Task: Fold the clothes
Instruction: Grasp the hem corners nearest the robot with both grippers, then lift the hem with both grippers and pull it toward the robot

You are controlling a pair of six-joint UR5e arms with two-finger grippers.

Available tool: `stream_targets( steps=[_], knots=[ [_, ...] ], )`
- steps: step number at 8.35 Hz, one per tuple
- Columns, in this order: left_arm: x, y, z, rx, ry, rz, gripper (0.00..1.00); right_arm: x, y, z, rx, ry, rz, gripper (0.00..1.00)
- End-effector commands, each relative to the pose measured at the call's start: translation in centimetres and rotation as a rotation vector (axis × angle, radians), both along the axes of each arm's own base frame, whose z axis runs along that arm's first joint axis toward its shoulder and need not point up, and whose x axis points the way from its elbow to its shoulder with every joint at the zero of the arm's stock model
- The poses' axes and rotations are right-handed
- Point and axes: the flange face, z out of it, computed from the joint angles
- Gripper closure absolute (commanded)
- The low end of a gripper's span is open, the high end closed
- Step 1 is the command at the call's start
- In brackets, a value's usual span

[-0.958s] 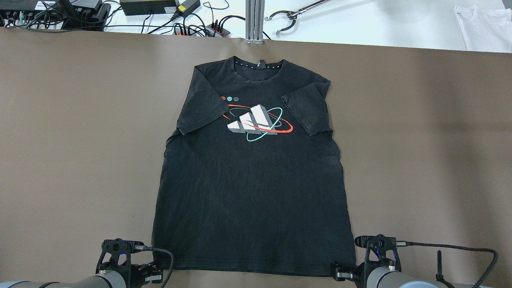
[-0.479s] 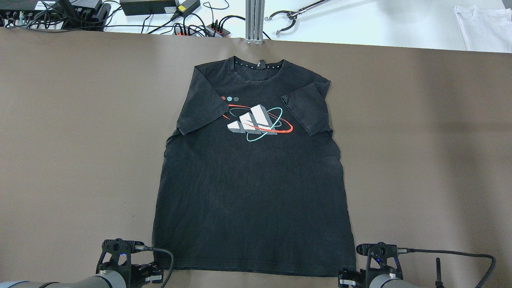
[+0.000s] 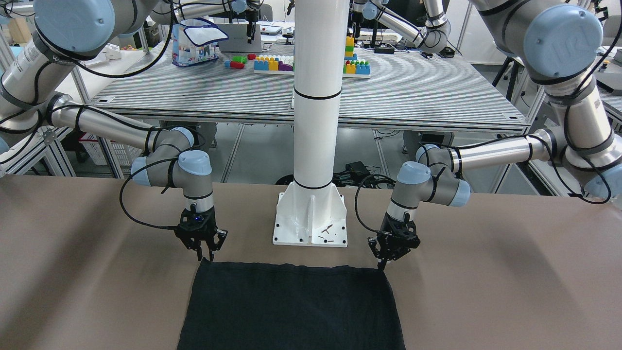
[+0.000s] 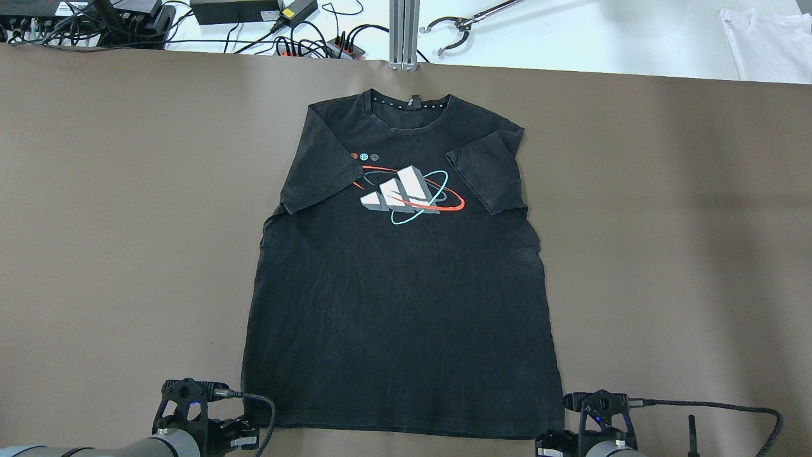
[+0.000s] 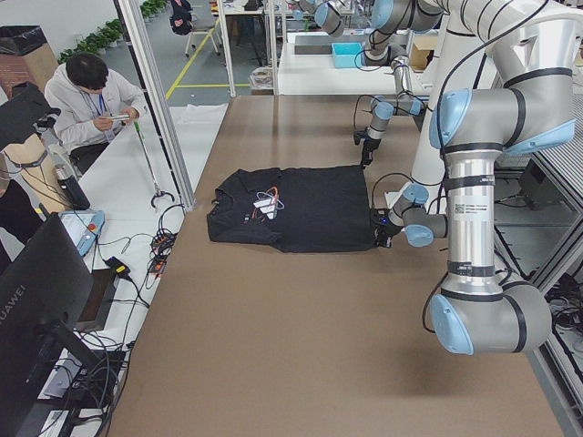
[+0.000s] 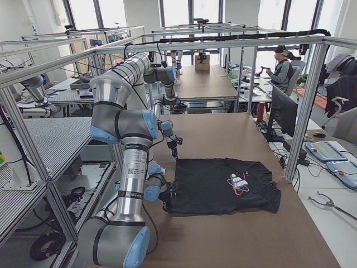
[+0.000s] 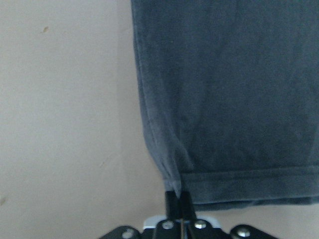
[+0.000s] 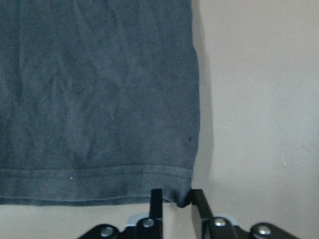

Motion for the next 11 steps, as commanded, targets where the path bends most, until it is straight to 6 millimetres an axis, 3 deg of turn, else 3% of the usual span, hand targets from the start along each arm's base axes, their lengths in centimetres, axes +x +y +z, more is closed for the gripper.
stream_targets(
  steps=[1,3,4,5,7,9,11],
  knots=[
    [-0.1,0.0,-0.3,0.001,0.007,0.001,1.00,0.0,0.0,-0.2,0.001,-0.004,0.000,1.00],
    [-1.1,-0.5,-2.1,0.008,0.040,0.000,1.00,0.3,-0.3,-0.8,0.004,-0.017,0.007,1.00],
    [-2.9,-0.8,-4.0,0.005,0.053,0.010,1.00,0.8,-0.6,-1.8,0.004,-0.038,0.013,1.00],
    [-5.3,-2.6,-6.7,-0.038,0.017,0.017,1.00,1.5,-1.3,-3.2,0.010,-0.065,0.023,1.00],
    [-8.7,-7.1,-13.0,-0.065,0.017,0.036,1.00,5.1,-4.6,-6.2,0.008,-0.075,0.029,1.00],
    [-10.8,-11.3,-17.4,-0.048,-0.005,0.054,1.00,6.9,-10.1,-12.1,-0.009,-0.060,0.033,1.00],
    [-14.0,-15.5,-20.5,-0.021,-0.027,0.090,1.00,10.7,-13.1,-13.8,0.010,-0.091,-0.004,1.00]
  ],
)
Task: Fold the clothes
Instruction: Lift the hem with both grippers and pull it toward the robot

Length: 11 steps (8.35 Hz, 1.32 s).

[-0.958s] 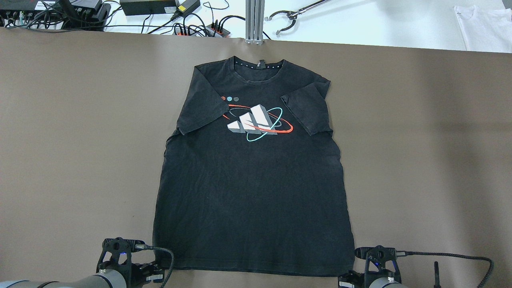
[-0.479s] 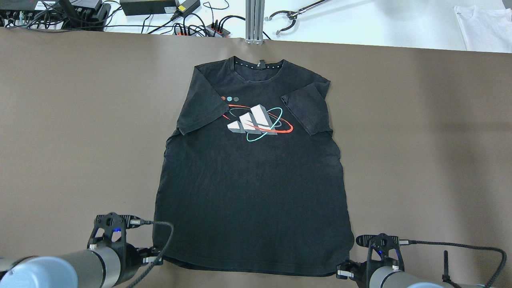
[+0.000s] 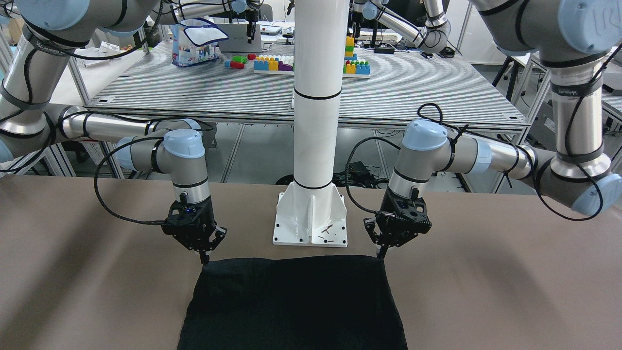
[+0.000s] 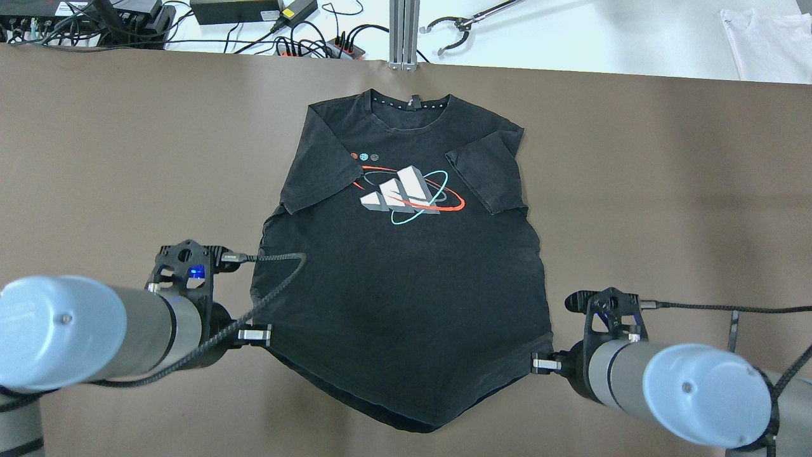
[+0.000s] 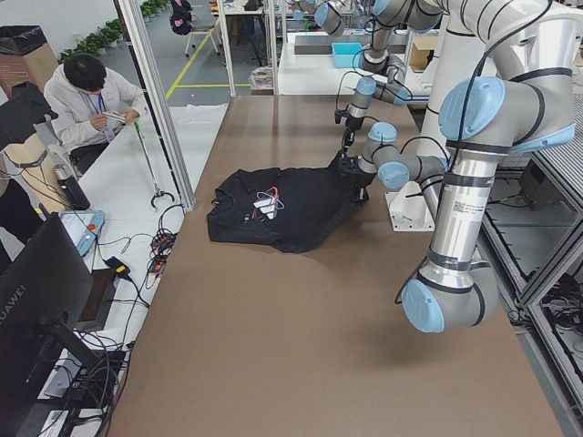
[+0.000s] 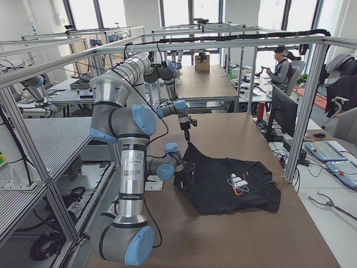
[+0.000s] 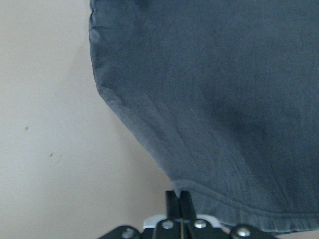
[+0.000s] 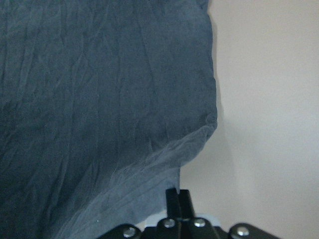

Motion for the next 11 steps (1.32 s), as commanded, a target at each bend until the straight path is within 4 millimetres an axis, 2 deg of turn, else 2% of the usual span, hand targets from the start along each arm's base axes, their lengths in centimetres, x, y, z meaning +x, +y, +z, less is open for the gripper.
stream_targets(
  steps=[1,2,3,4,5,6,7,8,9,10,11],
  knots=[
    [-4.8,-5.8,-4.0,0.037,-0.027,0.045,1.00,5.4,-4.2,-2.7,0.013,-0.042,-0.055,1.00],
    [-5.5,-6.6,-4.7,0.015,-0.015,0.079,1.00,6.6,-4.5,-3.0,0.011,-0.063,-0.095,1.00],
    [-5.9,-5.7,-4.8,-0.016,0.010,0.127,1.00,7.3,-3.3,-3.6,0.001,-0.094,-0.151,1.00],
    [-6.1,-3.4,-4.3,-0.056,0.044,0.206,1.00,7.3,0.4,-3.5,-0.043,-0.117,-0.266,1.00],
    [-6.8,1.6,-3.4,-0.069,0.069,0.313,1.00,7.1,4.9,-3.3,-0.055,-0.113,-0.377,1.00],
    [-7.8,6.1,-2.5,-0.076,0.078,0.396,1.00,7.9,8.0,-3.5,-0.062,-0.117,-0.454,1.00],
    [-8.5,9.9,-2.3,-0.100,0.092,0.466,1.00,8.8,10.6,-4.0,-0.065,-0.123,-0.521,1.00],
    [-8.5,12.2,-2.6,-0.117,0.105,0.514,1.00,8.6,11.8,-4.5,-0.069,-0.129,-0.559,1.00],
    [-8.2,12.8,-2.8,-0.134,0.107,0.516,1.00,8.5,12.1,-4.7,-0.069,-0.132,-0.568,1.00],
    [-8.0,12.2,-2.8,-0.125,0.102,0.492,1.00,8.3,11.9,-4.4,-0.073,-0.124,-0.553,1.00],
    [-6.9,11.0,-2.6,-0.089,0.077,0.426,1.00,7.9,11.5,-4.3,-0.071,-0.121,-0.539,1.00]
  ],
)
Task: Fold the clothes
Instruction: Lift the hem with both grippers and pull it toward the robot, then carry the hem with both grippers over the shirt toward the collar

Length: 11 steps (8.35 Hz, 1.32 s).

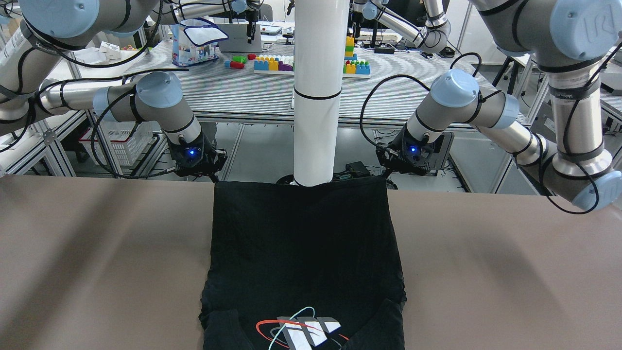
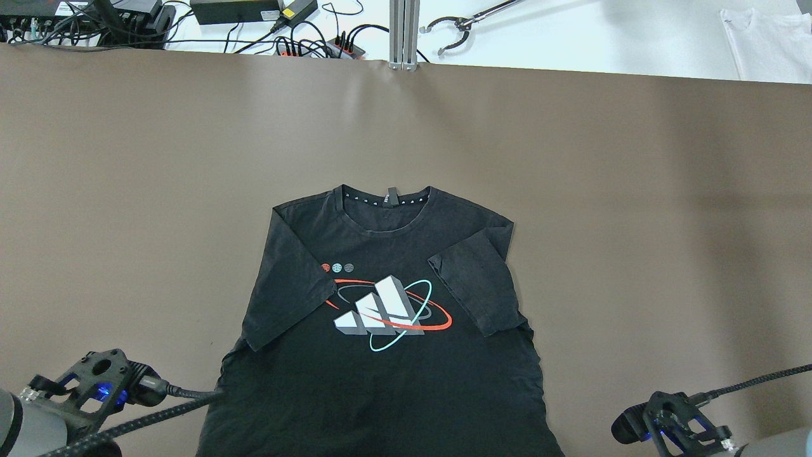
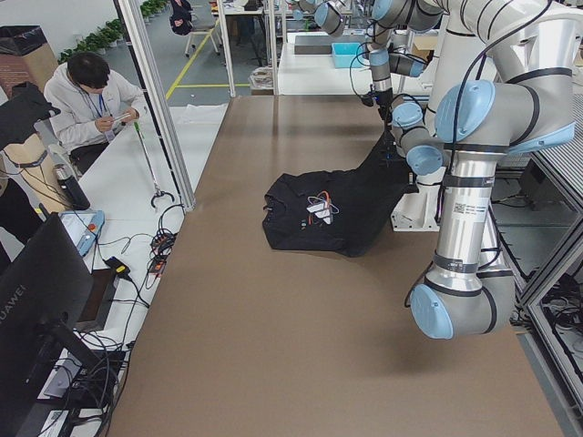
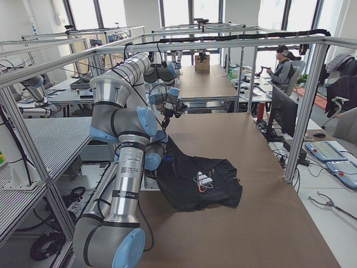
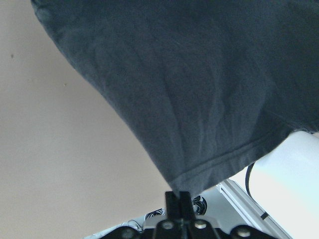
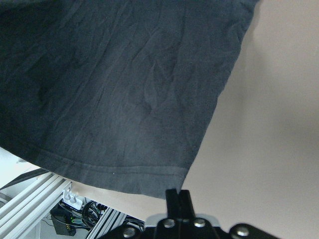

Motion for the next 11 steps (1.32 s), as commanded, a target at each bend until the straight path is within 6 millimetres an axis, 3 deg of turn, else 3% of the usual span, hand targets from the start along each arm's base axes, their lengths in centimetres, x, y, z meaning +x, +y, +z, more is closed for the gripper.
stream_targets(
  steps=[1,2,3,5,6,7,9,11],
  knots=[
    [2.8,-3.6,-0.7,0.070,-0.028,-0.153,1.00,-0.7,-2.5,0.3,-0.002,0.011,0.075,1.00],
    [4.4,-7.9,-1.9,0.066,-0.042,-0.235,1.00,-1.6,-6.0,1.3,-0.010,0.034,0.162,1.00],
    [5.1,-11.7,-0.9,0.054,-0.098,-0.305,1.00,-2.4,-10.0,2.4,-0.024,0.064,0.246,1.00],
    [2.1,-19.2,1.4,0.103,-0.171,-0.406,1.00,-2.6,-17.6,4.3,-0.052,0.114,0.396,1.00],
    [0.8,-21.8,2.3,0.098,-0.200,-0.446,1.00,-2.8,-19.4,4.6,-0.048,0.128,0.438,1.00],
    [0.6,-23.5,2.3,0.093,-0.209,-0.474,1.00,-3.4,-20.5,3.4,-0.017,0.117,0.468,1.00],
    [1.5,-24.6,2.4,0.088,-0.225,-0.482,1.00,-3.7,-21.7,1.8,-0.006,0.096,0.488,1.00],
    [2.5,-26.7,3.8,0.085,-0.242,-0.495,1.00,-4.0,-23.5,2.5,-0.011,0.119,0.515,1.00]
  ],
)
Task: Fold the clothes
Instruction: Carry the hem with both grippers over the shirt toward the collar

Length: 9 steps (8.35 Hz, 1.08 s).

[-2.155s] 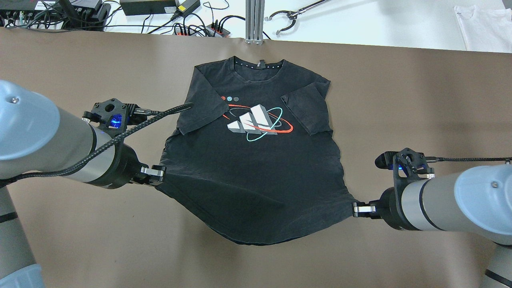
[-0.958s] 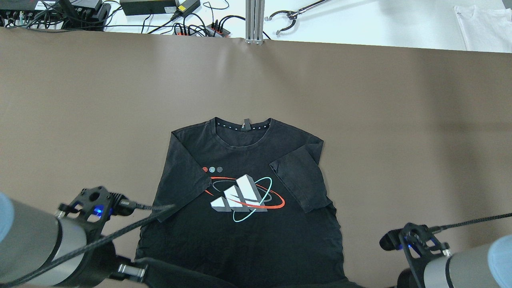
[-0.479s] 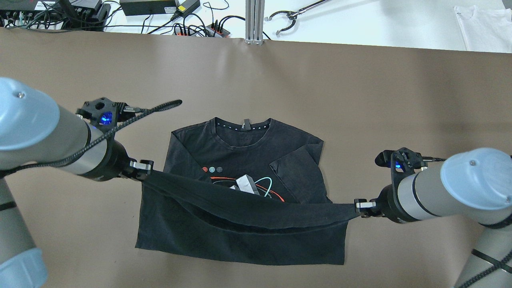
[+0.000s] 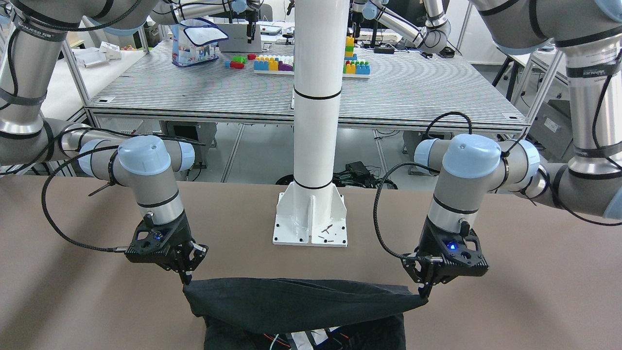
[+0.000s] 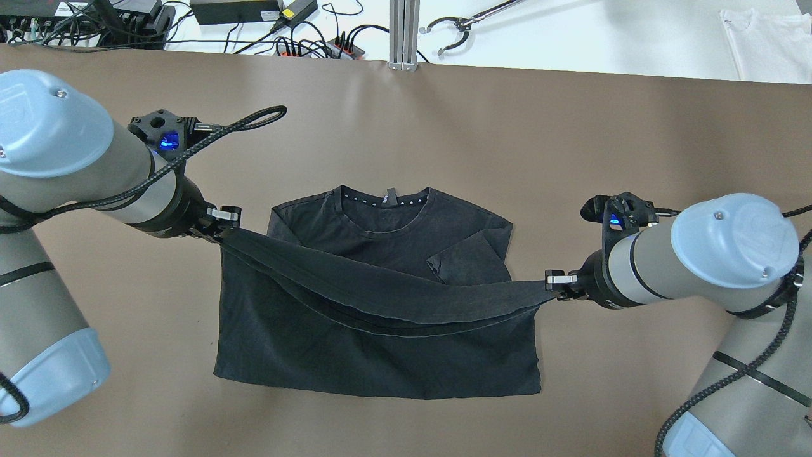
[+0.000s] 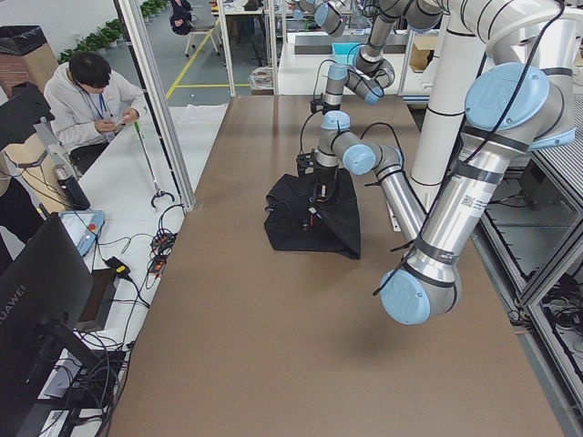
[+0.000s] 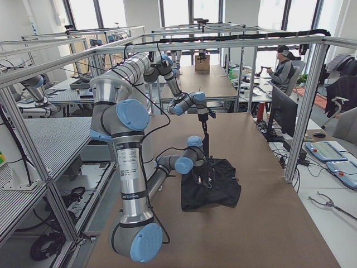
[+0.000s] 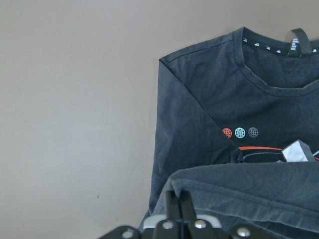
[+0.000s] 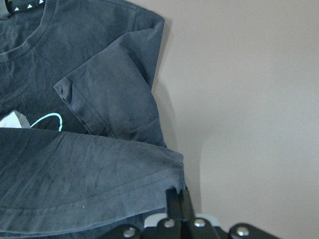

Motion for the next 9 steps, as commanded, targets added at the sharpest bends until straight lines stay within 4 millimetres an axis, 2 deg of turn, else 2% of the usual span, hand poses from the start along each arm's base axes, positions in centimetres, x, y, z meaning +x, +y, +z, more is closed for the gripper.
stream_targets(
  steps=[1,2,4,7,8,9],
  knots=[
    [2.3,-4.1,2.8,0.009,-0.024,-0.035,1.00,-1.8,-3.2,0.8,-0.005,0.042,0.043,1.00],
    [4.1,-6.3,5.0,0.015,-0.039,-0.051,1.00,-3.1,-4.7,1.9,-0.009,0.079,0.064,1.00],
    [7.9,-10.3,7.8,0.008,-0.068,-0.064,1.00,-5.2,-6.9,4.4,-0.027,0.143,0.084,1.00],
    [11.2,-12.5,12.1,0.020,-0.111,-0.077,1.00,-9.8,-10.9,7.8,-0.027,0.159,0.092,1.00],
    [11.5,-12.6,12.9,0.020,-0.111,-0.076,1.00,-10.7,-11.7,9.0,-0.019,0.151,0.091,0.98],
    [11.7,-12.5,13.0,0.022,-0.107,-0.072,1.00,-11.0,-11.9,9.6,-0.015,0.153,0.089,0.91]
  ],
)
